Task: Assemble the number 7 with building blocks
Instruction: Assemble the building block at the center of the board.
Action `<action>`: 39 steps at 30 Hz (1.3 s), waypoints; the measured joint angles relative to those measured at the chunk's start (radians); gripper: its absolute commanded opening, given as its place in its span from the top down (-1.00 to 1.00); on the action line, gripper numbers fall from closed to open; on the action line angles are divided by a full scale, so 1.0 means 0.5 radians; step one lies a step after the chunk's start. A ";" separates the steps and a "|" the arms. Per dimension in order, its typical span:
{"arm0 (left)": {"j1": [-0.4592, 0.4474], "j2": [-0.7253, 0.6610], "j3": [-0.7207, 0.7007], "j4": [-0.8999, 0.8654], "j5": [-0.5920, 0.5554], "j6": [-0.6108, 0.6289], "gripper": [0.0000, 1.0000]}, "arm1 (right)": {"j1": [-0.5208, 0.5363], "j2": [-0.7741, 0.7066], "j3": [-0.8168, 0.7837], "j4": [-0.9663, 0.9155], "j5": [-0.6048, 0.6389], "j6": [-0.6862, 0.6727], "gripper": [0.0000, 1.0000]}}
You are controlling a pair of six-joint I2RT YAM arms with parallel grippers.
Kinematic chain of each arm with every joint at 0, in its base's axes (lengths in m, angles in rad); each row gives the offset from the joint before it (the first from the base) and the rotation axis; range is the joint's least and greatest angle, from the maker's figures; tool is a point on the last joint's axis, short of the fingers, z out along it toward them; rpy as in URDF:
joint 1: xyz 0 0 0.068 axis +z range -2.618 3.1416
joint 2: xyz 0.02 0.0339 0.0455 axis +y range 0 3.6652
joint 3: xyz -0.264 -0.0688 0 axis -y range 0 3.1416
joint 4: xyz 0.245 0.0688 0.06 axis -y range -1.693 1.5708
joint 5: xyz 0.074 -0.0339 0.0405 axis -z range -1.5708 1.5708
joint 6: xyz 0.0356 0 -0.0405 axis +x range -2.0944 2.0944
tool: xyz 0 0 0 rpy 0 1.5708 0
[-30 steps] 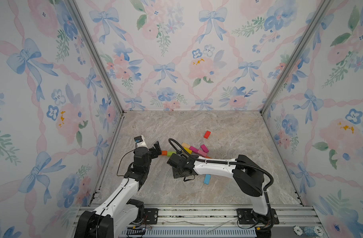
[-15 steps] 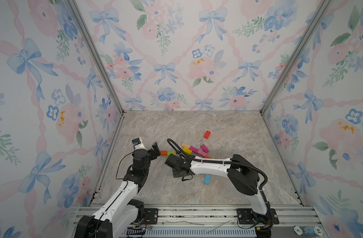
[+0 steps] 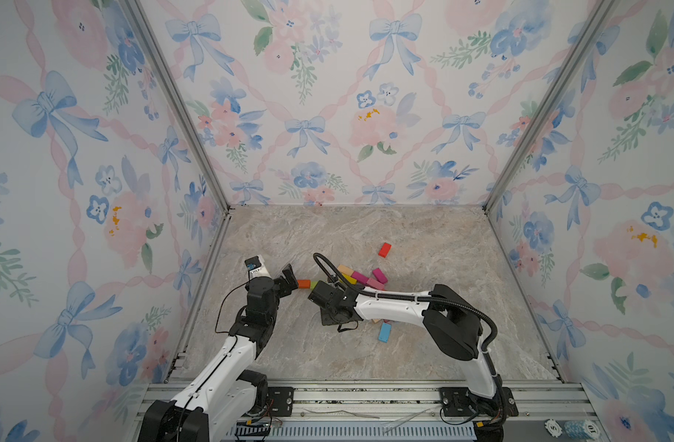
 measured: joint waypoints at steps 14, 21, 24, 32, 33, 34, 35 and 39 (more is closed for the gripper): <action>0.000 0.000 -0.001 0.000 0.000 -0.001 -0.96 | -0.124 0.105 0.298 0.000 -0.164 0.017 0.60; 0.000 0.000 -0.001 0.000 -0.001 -0.001 -0.95 | -0.135 0.185 0.327 -0.009 -0.220 0.031 0.60; 0.000 0.000 -0.002 0.000 -0.002 -0.001 -0.96 | -0.141 0.208 0.355 -0.008 -0.238 0.031 0.60; 0.000 0.000 -0.002 0.000 -0.014 -0.001 -0.95 | -0.162 0.234 0.378 -0.007 -0.246 0.046 0.60; 0.000 0.000 -0.003 0.000 -0.014 -0.001 -0.95 | -0.166 0.236 0.378 -0.006 -0.247 0.046 0.60; 0.000 0.000 -0.003 0.000 -0.014 -0.001 -0.96 | -0.169 0.237 0.382 -0.006 -0.246 0.046 0.60; 0.000 0.000 -0.003 0.000 -0.014 -0.001 -0.95 | -0.171 0.239 0.385 -0.005 -0.246 0.046 0.60; 0.000 0.000 -0.003 0.000 -0.014 -0.001 -0.95 | -0.182 0.249 0.396 -0.005 -0.253 0.046 0.60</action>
